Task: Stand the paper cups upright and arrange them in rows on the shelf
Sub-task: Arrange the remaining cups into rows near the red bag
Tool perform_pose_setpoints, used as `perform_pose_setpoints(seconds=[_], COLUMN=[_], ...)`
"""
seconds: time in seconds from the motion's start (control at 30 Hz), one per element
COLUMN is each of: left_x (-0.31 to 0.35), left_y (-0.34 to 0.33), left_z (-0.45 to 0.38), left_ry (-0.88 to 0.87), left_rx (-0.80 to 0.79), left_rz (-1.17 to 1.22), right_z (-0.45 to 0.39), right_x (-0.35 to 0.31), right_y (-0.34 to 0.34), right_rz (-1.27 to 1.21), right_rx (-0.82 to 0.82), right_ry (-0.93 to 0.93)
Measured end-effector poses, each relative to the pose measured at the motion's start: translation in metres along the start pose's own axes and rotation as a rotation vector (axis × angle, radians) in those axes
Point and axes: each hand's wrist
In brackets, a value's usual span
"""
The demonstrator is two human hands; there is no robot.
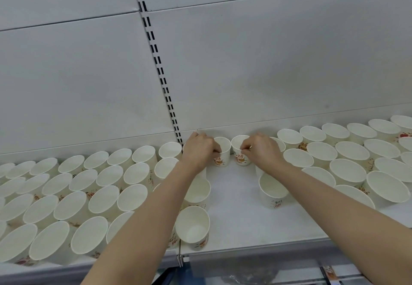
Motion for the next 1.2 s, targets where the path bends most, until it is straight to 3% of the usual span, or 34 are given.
perform_pose_setpoints(seconds=[0.17,0.3,0.37,0.47,0.6,0.7,0.9,1.2], left_x=[0.007,0.028,0.049,0.079,0.087,0.072,0.025,0.027], left_y=[0.0,0.014,0.022,0.024,0.012,0.015,0.03,0.024], left_z=[0.0,0.019,0.037,0.063,0.078,0.085,0.084,0.071], left_ry=[-0.021,-0.029,-0.129,-0.355,-0.457,-0.411,-0.112,0.048], left_rx=[-0.052,0.051,0.016,-0.143,-0.078,-0.052,0.058,-0.012], left_rz=[0.053,0.312,0.431,0.424,0.305,0.328,0.304,0.021], right_z=[0.002,0.017,0.033,0.062,0.094,0.102,0.095,0.076], right_x=[0.002,0.016,0.024,0.033,0.041,0.04,0.036,0.011], right_y=[0.001,0.019,0.03,0.045,0.05,0.046,0.027,0.007], right_rz=[-0.026,-0.093,-0.103,-0.109,-0.145,-0.092,0.217,0.236], right_rx=[0.001,0.16,0.203,0.224,0.264,0.263,0.141,0.076], right_ry=[-0.01,0.013,0.024,-0.001,-0.031,0.001,0.314,0.305])
Point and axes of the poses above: each hand's wrist, its own z-axis away from the middle knuckle, its own y-axis out of the back of the hand, x = y × z, and after that the axes turned 14 degrees about y, right-handed
